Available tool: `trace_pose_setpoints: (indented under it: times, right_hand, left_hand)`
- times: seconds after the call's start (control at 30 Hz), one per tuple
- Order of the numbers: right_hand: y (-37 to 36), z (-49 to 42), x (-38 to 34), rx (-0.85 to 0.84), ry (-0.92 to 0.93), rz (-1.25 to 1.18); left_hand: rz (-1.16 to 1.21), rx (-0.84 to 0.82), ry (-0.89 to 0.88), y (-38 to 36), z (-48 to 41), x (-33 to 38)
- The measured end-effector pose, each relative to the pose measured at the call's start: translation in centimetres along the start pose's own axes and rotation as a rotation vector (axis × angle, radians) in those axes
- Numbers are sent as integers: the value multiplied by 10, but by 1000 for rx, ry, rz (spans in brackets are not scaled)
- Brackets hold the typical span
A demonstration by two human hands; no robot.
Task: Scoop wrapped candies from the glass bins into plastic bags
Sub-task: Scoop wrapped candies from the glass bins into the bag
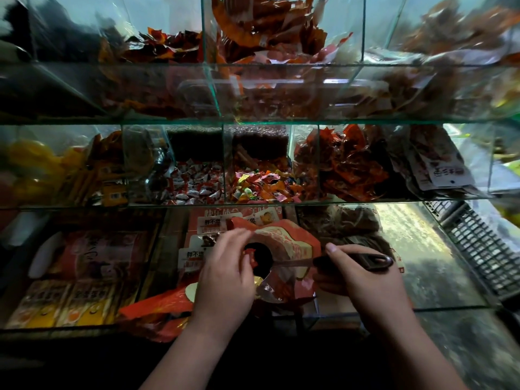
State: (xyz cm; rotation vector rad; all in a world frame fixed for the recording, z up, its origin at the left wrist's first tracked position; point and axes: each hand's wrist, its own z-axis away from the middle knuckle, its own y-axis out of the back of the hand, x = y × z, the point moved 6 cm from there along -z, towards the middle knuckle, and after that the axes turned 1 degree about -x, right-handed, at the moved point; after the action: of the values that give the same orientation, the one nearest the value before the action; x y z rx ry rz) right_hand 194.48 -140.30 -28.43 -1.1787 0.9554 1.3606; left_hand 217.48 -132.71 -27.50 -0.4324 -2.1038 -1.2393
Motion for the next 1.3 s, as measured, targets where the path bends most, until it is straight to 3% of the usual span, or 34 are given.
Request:
trace_pose_setpoints:
  times: [0.13, 0.27, 0.43, 0.53, 1.13, 1.3]
  right_hand:
    - [2, 8, -3, 20, 33, 19]
    - [9, 15, -12, 73, 40, -3]
    - [13, 25, -33, 136, 62, -70]
    - [12, 33, -44, 150, 104, -84]
    - [2, 57, -89, 15, 271, -139]
    - [-4, 37, -100, 70, 362, -269]
  left_hand:
    - [-36, -16, 18, -2, 1, 5]
    - [6, 32, -88, 5, 1, 15]
    - [-218, -426, 341, -36, -7, -15]
    - [-273, -521, 358, -49, -7, -23]
    - [-71, -16, 20, -22, -26, 4]
    - [-73, -50, -102, -18, -97, 22]
